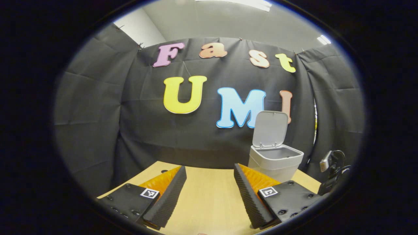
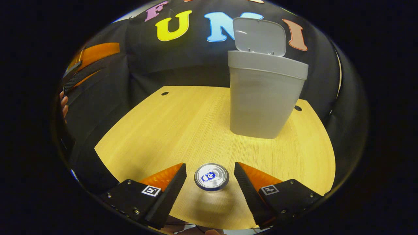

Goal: Press the lid of the desktop garbage bin to open it, pick up the crumpled paper on the desktop and throw it into the bin, then pick up the pop can on the desktop and drop it into the bin, and finally close the garbage bin lid.

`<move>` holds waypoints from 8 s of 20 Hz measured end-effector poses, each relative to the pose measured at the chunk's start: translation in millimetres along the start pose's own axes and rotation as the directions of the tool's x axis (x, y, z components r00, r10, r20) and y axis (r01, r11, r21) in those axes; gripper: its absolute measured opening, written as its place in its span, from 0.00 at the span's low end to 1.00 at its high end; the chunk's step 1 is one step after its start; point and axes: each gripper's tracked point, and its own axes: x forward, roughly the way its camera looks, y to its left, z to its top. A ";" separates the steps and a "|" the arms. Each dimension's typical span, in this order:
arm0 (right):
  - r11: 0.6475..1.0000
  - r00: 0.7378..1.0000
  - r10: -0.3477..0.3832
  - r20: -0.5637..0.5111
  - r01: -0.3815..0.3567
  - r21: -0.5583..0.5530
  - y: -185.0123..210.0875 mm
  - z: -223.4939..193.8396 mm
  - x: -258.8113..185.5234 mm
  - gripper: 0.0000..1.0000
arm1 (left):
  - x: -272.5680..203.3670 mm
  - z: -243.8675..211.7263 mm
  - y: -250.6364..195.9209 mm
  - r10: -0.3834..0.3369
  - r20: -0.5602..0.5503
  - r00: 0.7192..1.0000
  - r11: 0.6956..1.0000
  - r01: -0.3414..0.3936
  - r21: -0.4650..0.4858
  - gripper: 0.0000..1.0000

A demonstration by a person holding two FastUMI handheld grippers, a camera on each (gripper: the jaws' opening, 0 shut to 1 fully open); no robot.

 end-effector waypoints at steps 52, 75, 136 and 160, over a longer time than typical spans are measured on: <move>0.986 0.806 -0.145 0.574 0.067 0.155 -61.5 236.2 -85.6 0.83 | 1.3 6.9 -33.6 -0.076 -0.007 0.997 0.997 0.076 -0.030 0.96; 0.965 0.804 -0.229 0.549 0.263 0.019 -87.5 280.0 -13.0 0.84 | -4.2 5.4 -12.8 -0.005 -0.008 1.000 0.998 0.005 -0.056 0.96; 0.929 0.695 -0.364 0.621 0.320 0.187 -159.1 465.1 -25.7 0.91 | 73.2 1.2 -12.0 -0.111 -0.046 0.993 0.989 0.106 -0.105 0.95; 0.943 0.796 -0.330 0.508 0.295 0.151 -133.3 312.5 -4.7 0.91 | 19.5 10.3 -29.5 -0.091 -0.001 0.996 0.996 0.091 -0.015 0.95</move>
